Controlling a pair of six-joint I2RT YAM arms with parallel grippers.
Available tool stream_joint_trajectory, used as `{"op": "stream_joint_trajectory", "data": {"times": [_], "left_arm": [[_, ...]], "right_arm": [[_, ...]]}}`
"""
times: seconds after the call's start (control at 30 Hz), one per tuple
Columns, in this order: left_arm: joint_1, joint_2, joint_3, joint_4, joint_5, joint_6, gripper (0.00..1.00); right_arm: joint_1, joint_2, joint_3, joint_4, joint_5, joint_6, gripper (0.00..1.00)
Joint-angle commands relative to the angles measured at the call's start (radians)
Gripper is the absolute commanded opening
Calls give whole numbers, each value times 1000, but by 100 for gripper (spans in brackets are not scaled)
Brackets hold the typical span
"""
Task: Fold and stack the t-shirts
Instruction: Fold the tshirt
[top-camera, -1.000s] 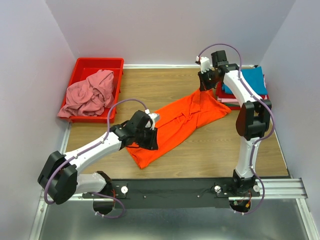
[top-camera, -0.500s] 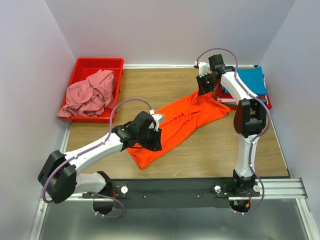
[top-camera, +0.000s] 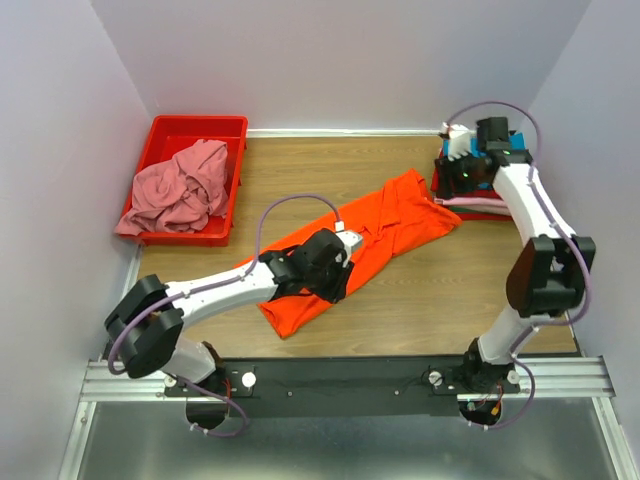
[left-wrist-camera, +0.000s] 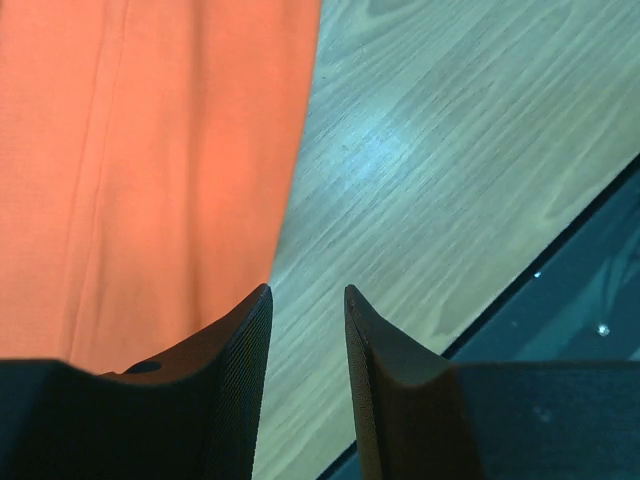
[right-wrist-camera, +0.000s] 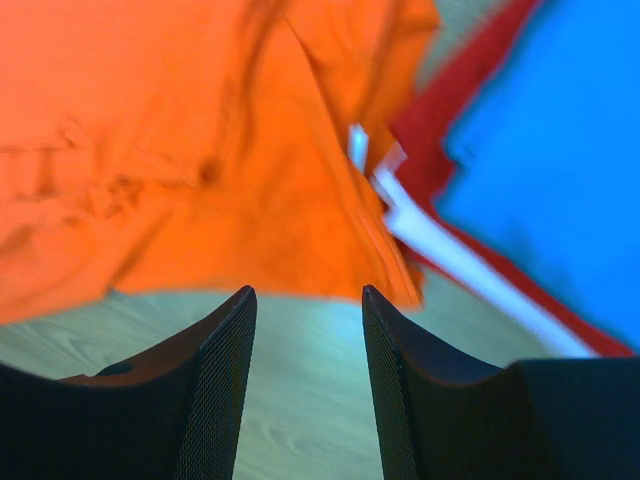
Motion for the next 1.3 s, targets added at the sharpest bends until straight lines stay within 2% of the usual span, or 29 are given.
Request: {"op": "stream_joint_trajectory", "data": {"times": [0.0,0.2,0.47,0.83,1.1,1.17,1.27], "left_arm": [[-40,67,66,53,-121,41,43],[-80,205,174,41,-193,75,43],[-92,346,247,30,-282,75,43],[-118,414,298,10,-301,84,43],[-133,486,335,-46,-394,61,43],[-132,506,347,-62,-436,52,42],[-132,521,350,-76,-459,42,32]], "right_arm": [[-95,-80,-155,24,-66,-40,52],[-115,-97,-260,84,-37,-46,52],[-115,-51,-292,211,69,-38,52],[-115,-16,-304,264,90,-34,52],[-115,-12,-315,271,79,-27,52],[-115,-12,-317,273,76,-27,52],[-115,-12,-320,273,75,-29,52]]}}
